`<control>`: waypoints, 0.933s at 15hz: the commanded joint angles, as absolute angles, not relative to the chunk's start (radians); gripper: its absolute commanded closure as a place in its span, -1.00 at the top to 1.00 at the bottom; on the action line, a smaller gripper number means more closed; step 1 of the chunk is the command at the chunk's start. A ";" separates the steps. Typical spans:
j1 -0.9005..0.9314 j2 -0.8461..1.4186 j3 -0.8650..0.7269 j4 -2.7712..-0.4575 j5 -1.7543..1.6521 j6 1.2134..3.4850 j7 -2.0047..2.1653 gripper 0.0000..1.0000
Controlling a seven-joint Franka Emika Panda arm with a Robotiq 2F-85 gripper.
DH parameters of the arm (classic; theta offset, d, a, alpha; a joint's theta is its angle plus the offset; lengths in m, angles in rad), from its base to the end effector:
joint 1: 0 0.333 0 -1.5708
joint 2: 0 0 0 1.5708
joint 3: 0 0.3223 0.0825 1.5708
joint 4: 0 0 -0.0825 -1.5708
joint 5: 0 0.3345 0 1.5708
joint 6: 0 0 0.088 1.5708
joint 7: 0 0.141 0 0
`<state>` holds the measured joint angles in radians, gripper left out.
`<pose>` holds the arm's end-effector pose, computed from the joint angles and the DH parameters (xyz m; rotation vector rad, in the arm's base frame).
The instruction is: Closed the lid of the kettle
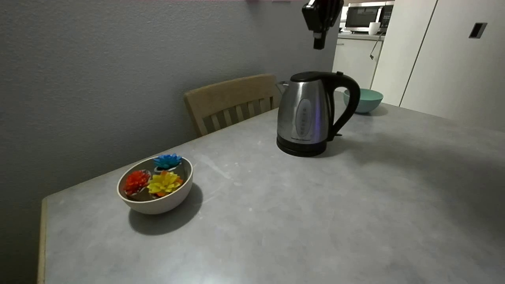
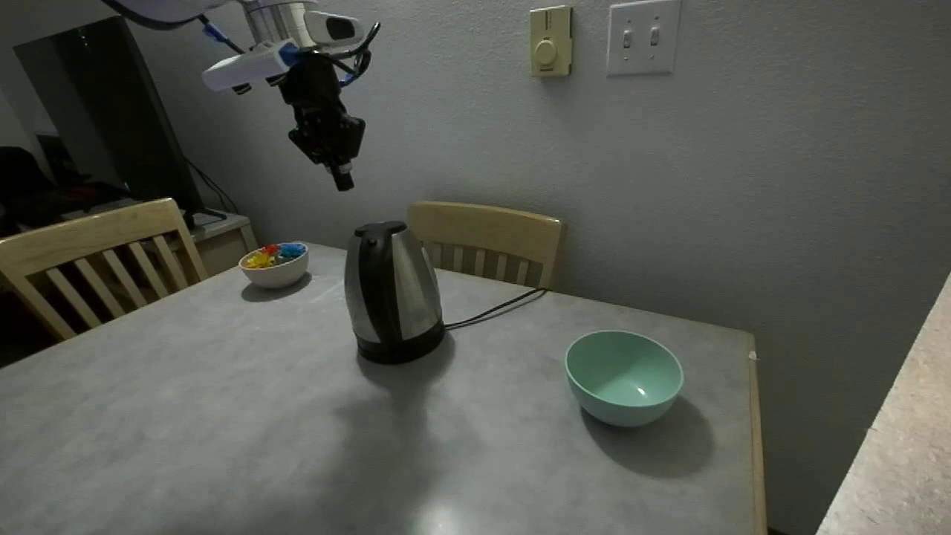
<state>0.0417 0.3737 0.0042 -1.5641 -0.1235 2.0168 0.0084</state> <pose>0.6352 0.0178 0.4269 3.0265 0.1303 0.1243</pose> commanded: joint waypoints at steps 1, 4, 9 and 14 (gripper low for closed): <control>0.036 0.351 0.010 -1.576 -0.104 1.964 -0.004 -1.00; 0.035 0.354 0.010 -1.573 -0.099 1.955 -0.004 -0.97; 0.036 0.356 0.009 -1.573 -0.091 1.955 0.007 -0.10; 0.031 0.360 0.014 -1.576 -0.049 1.969 0.007 0.63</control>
